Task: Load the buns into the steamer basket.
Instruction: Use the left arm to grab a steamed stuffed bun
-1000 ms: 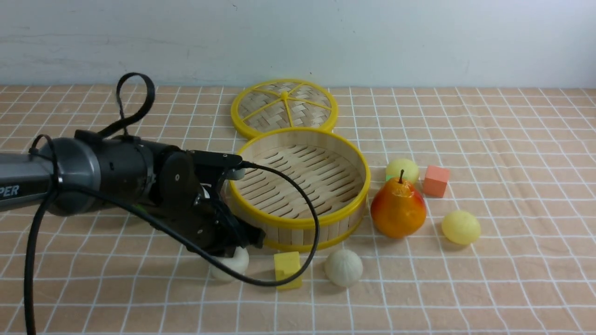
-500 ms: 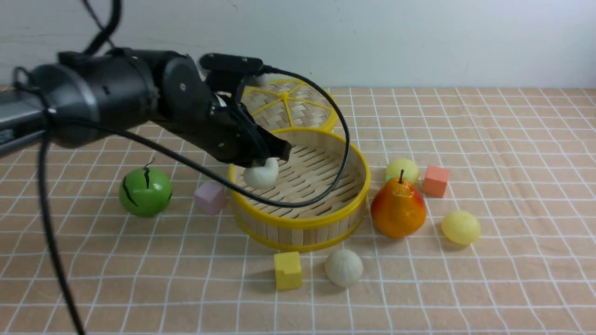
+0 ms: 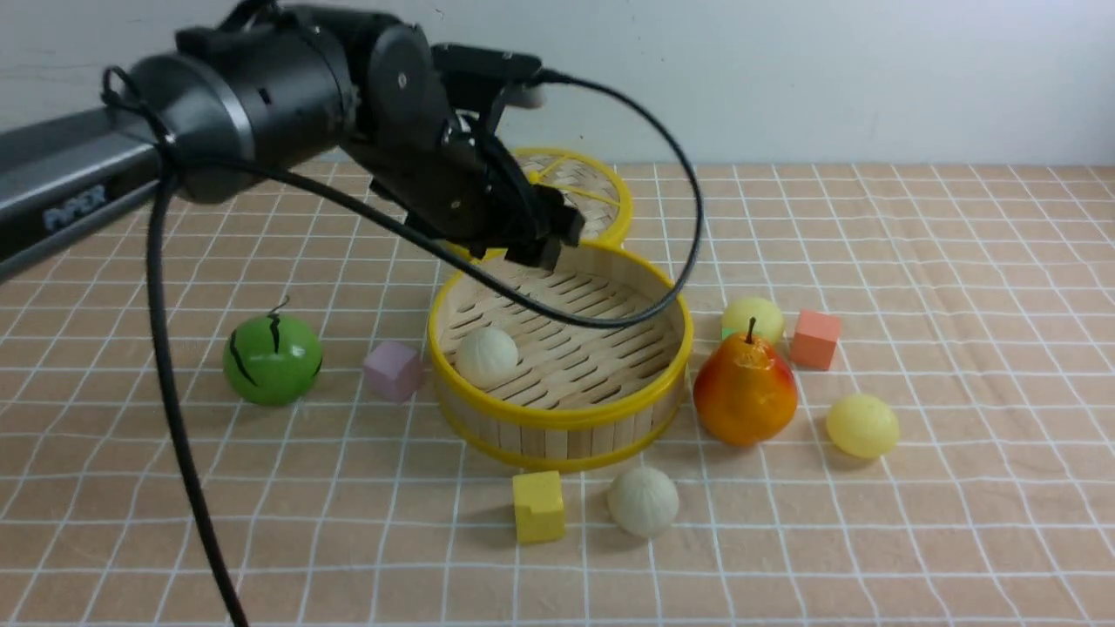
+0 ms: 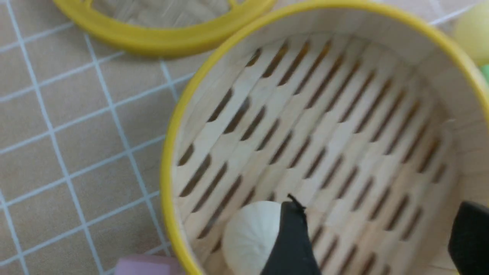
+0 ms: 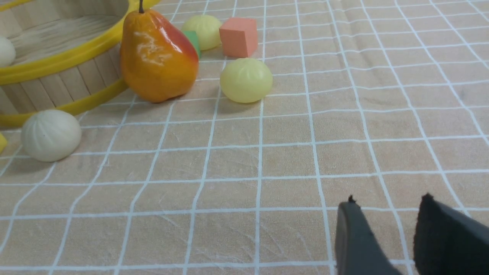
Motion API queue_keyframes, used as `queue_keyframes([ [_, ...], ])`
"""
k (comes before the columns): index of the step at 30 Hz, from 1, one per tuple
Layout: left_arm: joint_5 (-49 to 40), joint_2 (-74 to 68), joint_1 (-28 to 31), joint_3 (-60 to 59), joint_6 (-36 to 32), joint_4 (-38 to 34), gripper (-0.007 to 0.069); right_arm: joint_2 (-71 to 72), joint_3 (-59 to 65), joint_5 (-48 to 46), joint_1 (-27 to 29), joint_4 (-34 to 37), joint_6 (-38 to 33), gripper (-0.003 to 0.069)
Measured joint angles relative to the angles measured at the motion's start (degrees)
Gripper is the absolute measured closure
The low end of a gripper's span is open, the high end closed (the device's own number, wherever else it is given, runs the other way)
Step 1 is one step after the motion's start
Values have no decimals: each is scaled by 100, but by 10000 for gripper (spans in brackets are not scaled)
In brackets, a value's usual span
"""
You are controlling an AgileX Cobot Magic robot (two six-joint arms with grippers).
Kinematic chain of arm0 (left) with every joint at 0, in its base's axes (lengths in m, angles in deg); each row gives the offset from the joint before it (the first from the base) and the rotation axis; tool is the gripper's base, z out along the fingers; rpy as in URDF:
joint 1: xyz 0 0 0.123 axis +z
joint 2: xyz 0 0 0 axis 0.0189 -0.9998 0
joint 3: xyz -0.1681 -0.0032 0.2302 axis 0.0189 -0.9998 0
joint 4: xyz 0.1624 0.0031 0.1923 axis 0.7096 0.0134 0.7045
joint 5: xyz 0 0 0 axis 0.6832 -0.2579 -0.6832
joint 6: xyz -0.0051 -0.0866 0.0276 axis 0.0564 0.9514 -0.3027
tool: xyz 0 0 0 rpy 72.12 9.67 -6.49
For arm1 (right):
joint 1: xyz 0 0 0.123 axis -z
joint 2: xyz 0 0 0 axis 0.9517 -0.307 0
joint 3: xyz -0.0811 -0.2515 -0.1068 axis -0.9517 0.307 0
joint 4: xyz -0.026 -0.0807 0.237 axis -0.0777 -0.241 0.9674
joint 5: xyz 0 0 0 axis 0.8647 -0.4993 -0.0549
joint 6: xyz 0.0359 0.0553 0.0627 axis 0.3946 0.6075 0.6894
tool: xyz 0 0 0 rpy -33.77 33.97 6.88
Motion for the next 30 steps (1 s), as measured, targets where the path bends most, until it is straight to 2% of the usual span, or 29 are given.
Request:
queue_keyframes([
  [5,-944,17,-890,-262,-444,-184,197,0,0,0,0,0,0,418],
  [10,-982,-613,-1453,-457,-862,-235,303,0,0,0,0,0,0,418],
  [15,-640,-943,-1491,-457,-896,-111,328,0,0,0,0,0,0,418],
  [30,-149,-989,-1457,-457,-809,182,330,0,0,0,0,0,0,418],
])
